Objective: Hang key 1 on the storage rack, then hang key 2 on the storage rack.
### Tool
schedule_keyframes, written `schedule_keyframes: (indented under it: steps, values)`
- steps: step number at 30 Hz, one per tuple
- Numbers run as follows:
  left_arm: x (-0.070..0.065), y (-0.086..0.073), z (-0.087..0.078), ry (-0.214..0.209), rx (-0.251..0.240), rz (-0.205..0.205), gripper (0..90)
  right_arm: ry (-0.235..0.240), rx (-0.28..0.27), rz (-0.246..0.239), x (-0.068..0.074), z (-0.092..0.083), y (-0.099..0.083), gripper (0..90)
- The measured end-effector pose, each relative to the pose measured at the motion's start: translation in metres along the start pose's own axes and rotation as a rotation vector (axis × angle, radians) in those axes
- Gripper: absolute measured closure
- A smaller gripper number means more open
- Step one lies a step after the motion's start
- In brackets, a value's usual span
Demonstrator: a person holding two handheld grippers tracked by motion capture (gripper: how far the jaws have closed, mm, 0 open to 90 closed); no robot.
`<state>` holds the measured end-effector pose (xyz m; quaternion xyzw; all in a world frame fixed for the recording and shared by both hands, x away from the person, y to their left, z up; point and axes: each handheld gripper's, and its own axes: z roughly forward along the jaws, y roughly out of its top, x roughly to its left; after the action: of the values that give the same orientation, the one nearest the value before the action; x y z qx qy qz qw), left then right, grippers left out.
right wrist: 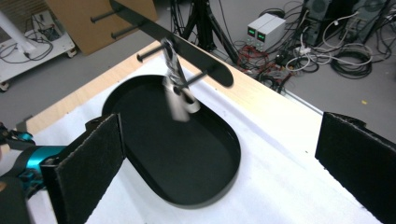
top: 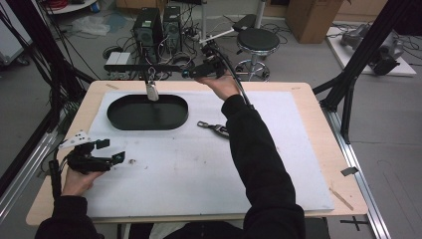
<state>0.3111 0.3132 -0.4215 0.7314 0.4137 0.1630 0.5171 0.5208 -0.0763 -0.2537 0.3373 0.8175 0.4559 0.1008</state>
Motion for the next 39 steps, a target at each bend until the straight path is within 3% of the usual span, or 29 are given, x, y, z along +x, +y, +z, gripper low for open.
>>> schedule_keyframes:
  steps: [14,16,25,39]
  values:
    - [-0.001,0.000,0.001,0.003,0.009,0.003,8.8,-0.008,0.074,-0.019,-0.005,-0.004,-0.053,0.8]
    - [-0.001,0.000,0.001,0.003,0.011,0.004,8.8,-0.019,0.072,-0.044,-0.004,-0.005,-0.059,0.8]
    - [-0.001,0.000,0.001,0.004,0.014,0.007,8.8,-0.037,0.116,-0.061,-0.005,-0.011,-0.090,0.8]
    - [-0.001,-0.001,0.001,0.006,0.018,0.005,8.8,-0.037,0.179,-0.020,-0.018,-0.007,-0.123,0.8]
